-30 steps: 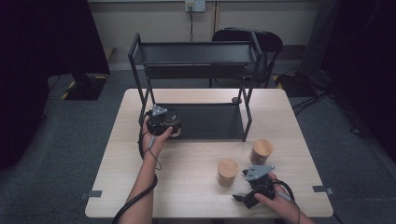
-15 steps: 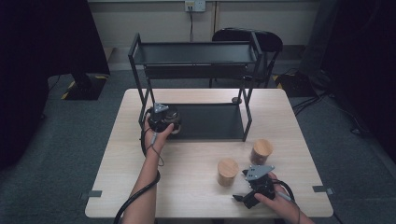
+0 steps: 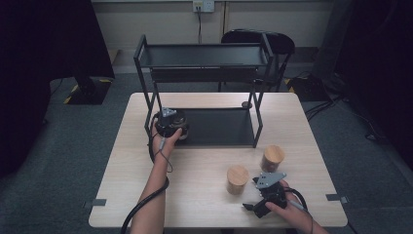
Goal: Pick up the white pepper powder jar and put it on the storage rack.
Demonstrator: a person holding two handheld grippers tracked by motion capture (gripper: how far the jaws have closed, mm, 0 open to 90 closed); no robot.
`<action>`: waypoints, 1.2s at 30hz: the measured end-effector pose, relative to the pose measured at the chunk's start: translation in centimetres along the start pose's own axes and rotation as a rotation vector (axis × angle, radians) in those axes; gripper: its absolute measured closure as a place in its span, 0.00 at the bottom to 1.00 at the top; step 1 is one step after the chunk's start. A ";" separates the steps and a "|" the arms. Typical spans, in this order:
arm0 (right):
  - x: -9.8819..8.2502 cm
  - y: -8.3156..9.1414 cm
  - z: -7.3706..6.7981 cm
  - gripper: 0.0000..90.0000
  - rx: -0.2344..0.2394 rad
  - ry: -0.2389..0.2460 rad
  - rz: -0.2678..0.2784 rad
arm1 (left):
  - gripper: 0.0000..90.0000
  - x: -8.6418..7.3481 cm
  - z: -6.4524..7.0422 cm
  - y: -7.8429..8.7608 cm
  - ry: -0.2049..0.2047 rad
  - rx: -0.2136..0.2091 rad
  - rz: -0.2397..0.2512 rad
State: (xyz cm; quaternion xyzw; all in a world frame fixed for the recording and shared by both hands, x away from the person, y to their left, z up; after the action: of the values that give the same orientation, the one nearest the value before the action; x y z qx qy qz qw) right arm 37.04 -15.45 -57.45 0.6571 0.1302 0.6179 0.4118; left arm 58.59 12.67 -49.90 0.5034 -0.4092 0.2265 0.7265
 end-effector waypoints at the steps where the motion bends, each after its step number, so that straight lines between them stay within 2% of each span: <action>1: 0.0 0.0 0.0 0.00 0.000 0.000 0.000 | 0.34 0.0 -0.1 0.0 0.004 0.006 0.001; 24: 0.0 0.0 0.0 0.00 0.000 0.001 0.000 | 0.34 0.0 -0.5 -1.2 0.013 0.047 0.010; 29: 0.0 0.0 0.0 0.00 0.000 -0.001 0.000 | 0.34 -0.1 -0.8 -1.3 0.003 0.057 0.010; 36: 0.0 0.0 0.0 0.00 0.000 0.000 0.000 | 0.34 -0.3 -1.1 -1.5 0.023 0.066 0.019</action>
State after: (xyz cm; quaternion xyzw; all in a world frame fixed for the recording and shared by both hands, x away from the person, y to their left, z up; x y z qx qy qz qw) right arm 37.04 -15.45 -57.45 0.6572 0.1302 0.6177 0.4118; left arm 59.97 13.14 -51.20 0.5206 -0.3979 0.2528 0.7119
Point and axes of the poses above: each handheld gripper's, and its own axes: y roughly backward along the jaws, x roughly out of its top, z roughly to its right, the point moved 9 cm from there along -y, roughly forward along the jaws, and after that the axes turned 7 degrees about y, right-handed, at the moved point
